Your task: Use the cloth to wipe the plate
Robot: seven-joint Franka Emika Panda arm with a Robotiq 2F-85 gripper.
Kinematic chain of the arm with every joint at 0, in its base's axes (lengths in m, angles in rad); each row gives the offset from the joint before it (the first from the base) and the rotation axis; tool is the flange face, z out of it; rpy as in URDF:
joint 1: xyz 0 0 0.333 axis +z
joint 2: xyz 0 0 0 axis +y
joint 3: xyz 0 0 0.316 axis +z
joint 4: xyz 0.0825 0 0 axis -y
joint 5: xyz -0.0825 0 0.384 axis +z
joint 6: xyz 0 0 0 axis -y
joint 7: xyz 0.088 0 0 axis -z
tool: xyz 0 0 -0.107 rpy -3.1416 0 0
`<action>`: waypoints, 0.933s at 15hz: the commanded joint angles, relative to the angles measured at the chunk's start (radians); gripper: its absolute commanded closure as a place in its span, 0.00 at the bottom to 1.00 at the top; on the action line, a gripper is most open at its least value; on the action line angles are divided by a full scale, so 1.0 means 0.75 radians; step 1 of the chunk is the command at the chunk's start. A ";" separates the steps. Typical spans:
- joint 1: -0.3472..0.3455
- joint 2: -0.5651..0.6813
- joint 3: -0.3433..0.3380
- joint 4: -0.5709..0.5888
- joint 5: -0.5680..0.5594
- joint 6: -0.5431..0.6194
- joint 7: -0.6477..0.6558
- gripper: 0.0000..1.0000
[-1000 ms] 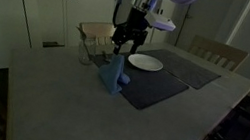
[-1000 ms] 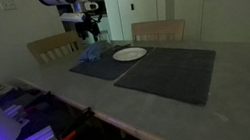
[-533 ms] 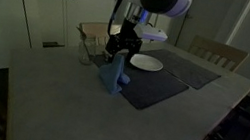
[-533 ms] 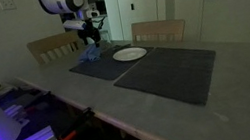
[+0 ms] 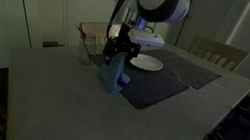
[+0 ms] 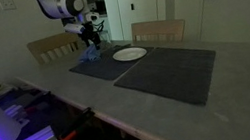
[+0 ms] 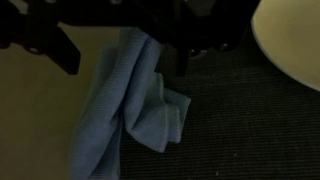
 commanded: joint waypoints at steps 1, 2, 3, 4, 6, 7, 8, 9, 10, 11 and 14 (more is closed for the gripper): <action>0.045 0.023 -0.046 0.001 -0.023 0.049 0.061 0.30; 0.051 0.023 -0.049 0.001 -0.023 0.045 0.065 0.36; 0.051 0.024 -0.046 0.002 -0.019 0.039 0.062 0.45; 0.045 0.027 -0.035 0.008 -0.017 0.016 0.046 0.51; 0.042 0.028 -0.028 0.006 -0.015 0.009 0.034 0.66; 0.040 0.031 -0.024 0.006 -0.013 0.007 0.030 0.73; 0.039 0.031 -0.021 0.003 -0.011 0.006 0.027 0.80; 0.036 0.032 -0.016 0.003 -0.008 0.001 0.022 0.87; 0.020 0.031 0.004 0.007 0.004 -0.020 -0.001 0.94; 0.014 0.028 0.012 0.013 0.004 -0.042 -0.016 0.98; -0.006 0.002 0.034 0.046 -0.012 -0.134 -0.090 0.99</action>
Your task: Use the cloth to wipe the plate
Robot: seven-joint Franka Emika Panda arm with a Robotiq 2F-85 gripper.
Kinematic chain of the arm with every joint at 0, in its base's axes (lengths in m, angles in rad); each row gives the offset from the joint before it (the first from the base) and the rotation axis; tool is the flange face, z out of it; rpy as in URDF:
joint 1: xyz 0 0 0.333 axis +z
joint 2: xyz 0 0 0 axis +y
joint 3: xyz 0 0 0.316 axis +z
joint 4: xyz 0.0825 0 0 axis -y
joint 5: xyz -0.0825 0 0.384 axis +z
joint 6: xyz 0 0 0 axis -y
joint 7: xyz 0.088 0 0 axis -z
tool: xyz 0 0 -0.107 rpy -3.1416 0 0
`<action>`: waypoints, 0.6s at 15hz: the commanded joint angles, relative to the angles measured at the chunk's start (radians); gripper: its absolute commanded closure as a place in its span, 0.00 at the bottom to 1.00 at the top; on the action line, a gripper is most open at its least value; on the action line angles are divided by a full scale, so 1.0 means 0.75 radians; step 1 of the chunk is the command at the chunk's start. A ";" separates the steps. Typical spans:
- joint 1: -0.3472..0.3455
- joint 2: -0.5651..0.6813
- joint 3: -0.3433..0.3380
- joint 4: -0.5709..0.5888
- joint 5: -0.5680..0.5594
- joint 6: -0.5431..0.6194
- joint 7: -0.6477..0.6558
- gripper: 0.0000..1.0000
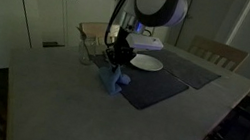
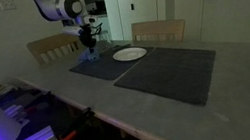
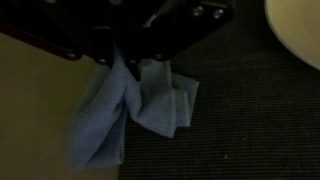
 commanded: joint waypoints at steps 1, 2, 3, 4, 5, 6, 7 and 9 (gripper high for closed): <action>-0.046 -0.034 0.039 0.054 -0.022 -0.142 -0.109 0.98; -0.044 -0.046 0.032 0.071 -0.038 -0.180 -0.128 0.98; -0.041 -0.054 0.023 0.089 -0.056 -0.209 -0.144 0.98; -0.038 -0.067 0.009 0.108 -0.088 -0.243 -0.156 0.98; -0.039 -0.075 0.001 0.126 -0.117 -0.269 -0.167 0.98; -0.043 -0.080 -0.015 0.146 -0.154 -0.286 -0.172 0.98; -0.057 -0.087 -0.017 0.162 -0.178 -0.290 -0.197 0.98; -0.075 -0.094 -0.041 0.193 -0.242 -0.302 -0.225 0.98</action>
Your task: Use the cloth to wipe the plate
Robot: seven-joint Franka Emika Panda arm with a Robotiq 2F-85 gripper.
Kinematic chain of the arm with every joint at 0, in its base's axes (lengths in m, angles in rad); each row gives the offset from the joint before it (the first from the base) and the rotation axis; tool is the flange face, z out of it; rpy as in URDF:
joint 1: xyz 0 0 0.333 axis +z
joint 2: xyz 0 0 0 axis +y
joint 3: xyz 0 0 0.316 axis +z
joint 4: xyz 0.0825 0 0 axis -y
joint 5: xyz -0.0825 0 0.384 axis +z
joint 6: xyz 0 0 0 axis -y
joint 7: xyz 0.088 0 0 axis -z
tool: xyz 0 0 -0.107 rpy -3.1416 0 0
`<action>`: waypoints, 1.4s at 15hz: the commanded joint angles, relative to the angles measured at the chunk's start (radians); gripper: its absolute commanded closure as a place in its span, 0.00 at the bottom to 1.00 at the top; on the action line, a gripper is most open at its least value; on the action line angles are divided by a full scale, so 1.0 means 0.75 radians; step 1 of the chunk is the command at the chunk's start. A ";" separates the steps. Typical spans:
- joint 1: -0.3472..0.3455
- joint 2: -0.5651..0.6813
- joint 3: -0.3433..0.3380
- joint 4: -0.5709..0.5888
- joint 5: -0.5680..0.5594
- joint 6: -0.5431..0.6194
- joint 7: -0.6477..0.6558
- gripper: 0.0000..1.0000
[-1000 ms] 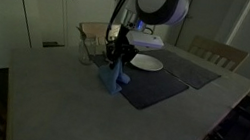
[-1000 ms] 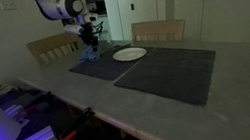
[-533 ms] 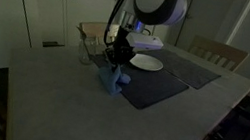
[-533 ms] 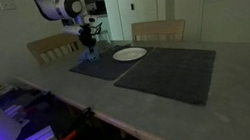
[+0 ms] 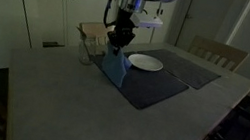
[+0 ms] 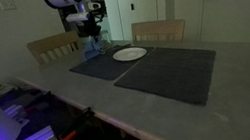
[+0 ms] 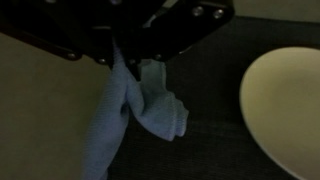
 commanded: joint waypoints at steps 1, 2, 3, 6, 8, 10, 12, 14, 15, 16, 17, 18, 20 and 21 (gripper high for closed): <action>-0.039 -0.018 -0.044 0.058 -0.121 -0.055 -0.064 0.98; -0.045 -0.016 -0.060 0.072 -0.156 -0.054 -0.066 0.98; -0.046 -0.011 -0.090 0.088 -0.207 -0.052 -0.058 0.98; -0.048 -0.014 -0.166 0.117 -0.339 -0.048 -0.028 0.98; -0.051 -0.026 -0.212 0.133 -0.408 -0.057 -0.005 0.98; -0.052 -0.048 -0.255 0.144 -0.466 -0.079 0.028 0.98; -0.049 -0.082 -0.305 0.136 -0.549 -0.108 0.071 0.98; -0.053 -0.107 -0.342 0.118 -0.668 -0.107 0.097 0.98; -0.055 -0.121 -0.363 0.103 -0.755 -0.102 0.092 0.98; -0.056 -0.126 -0.380 0.093 -0.832 -0.103 0.111 0.98; -0.072 -0.133 -0.376 0.071 -0.879 -0.089 0.135 0.98; -0.082 -0.137 -0.373 0.051 -0.927 -0.080 0.177 0.98; -0.089 -0.128 -0.356 -0.010 -1.006 -0.060 0.278 0.98; -0.085 -0.114 -0.348 -0.039 -1.044 -0.065 0.337 0.98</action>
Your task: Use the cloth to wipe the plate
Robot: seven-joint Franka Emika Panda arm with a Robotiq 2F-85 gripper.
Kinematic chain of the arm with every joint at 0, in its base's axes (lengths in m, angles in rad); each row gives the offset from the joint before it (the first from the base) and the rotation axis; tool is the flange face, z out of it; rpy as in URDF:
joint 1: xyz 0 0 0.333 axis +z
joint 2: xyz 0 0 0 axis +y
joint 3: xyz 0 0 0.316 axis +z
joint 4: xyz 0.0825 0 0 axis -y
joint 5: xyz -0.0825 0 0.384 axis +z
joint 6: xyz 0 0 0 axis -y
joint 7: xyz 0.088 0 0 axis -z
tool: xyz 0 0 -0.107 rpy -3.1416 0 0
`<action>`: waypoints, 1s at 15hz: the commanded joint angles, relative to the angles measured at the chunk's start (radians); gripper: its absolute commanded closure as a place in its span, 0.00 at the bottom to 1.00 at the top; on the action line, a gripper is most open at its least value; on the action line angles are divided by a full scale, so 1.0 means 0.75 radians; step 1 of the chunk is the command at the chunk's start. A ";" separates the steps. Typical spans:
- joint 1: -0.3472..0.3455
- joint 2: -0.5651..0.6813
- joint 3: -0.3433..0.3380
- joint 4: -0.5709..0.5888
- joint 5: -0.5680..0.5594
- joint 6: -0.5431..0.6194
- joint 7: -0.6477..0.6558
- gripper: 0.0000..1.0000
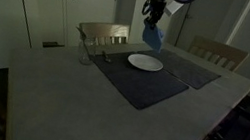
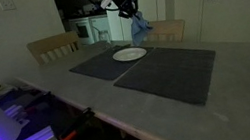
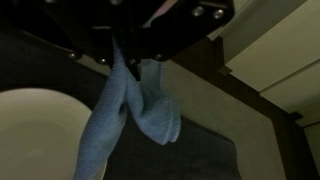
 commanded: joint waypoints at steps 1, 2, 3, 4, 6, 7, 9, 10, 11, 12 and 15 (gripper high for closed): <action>-0.015 -0.004 0.049 -0.129 -0.123 0.004 0.159 0.98; -0.018 0.007 0.066 -0.158 -0.136 0.004 0.196 0.98; -0.022 0.016 0.082 -0.182 -0.139 0.008 0.226 0.98; -0.025 0.024 0.096 -0.200 -0.135 0.012 0.253 0.98; -0.027 0.041 0.113 -0.229 -0.124 0.033 0.320 0.98; -0.026 0.050 0.117 -0.237 -0.125 0.042 0.359 0.98; -0.020 0.061 0.112 -0.249 -0.140 0.070 0.469 0.98; -0.013 0.063 0.101 -0.253 -0.152 0.089 0.552 0.98; -0.008 0.067 0.093 -0.255 -0.162 0.107 0.627 0.98; -0.004 0.073 0.087 -0.256 -0.177 0.122 0.714 0.98; -0.003 0.082 0.078 -0.255 -0.228 0.160 0.927 0.98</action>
